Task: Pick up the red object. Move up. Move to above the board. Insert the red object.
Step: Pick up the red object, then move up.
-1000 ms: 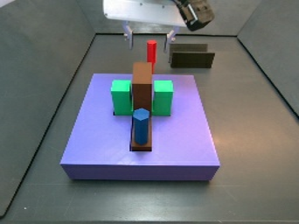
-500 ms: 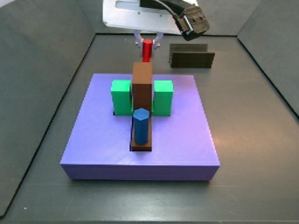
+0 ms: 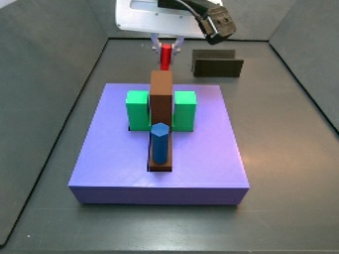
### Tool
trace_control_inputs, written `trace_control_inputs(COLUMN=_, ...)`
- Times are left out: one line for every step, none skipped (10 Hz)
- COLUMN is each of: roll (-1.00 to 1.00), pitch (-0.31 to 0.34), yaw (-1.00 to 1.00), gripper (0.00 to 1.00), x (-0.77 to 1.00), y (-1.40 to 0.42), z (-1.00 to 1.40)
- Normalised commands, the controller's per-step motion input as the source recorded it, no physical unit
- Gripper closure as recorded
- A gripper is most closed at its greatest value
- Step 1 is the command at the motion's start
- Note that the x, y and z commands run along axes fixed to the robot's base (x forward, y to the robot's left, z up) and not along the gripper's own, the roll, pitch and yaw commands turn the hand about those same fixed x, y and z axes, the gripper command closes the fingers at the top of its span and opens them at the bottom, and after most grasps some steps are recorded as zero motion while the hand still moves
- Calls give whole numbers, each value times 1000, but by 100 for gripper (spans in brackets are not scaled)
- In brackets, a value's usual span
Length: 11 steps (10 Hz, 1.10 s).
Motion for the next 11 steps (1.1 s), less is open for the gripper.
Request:
trace_control_inputs(roll=0, pitch=0, yaw=0, gripper=100, x=0, y=0, z=0)
trace_control_inputs(roll=0, pitch=0, yaw=0, gripper=100, x=0, y=0, z=0)
trace_control_inputs(roll=0, pitch=0, yaw=0, gripper=100, x=0, y=0, z=0)
trace_control_inputs(roll=0, pitch=0, yaw=0, gripper=100, x=0, y=0, z=0)
trace_control_inputs(roll=0, pitch=0, yaw=0, gripper=100, x=0, y=0, z=0)
trace_control_inputs(roll=0, pitch=0, yaw=0, gripper=100, x=0, y=0, z=0)
trace_control_inputs(roll=0, pitch=0, yaw=0, gripper=100, x=0, y=0, z=0)
trace_control_inputs(roll=0, pitch=0, yaw=0, gripper=100, x=0, y=0, z=0)
trace_control_inputs(roll=0, pitch=0, yaw=0, gripper=100, x=0, y=0, z=0)
trace_control_inputs(roll=0, pitch=0, yaw=0, gripper=100, x=0, y=0, z=0)
trace_control_inputs(roll=0, pitch=0, yaw=0, gripper=100, x=0, y=0, z=833)
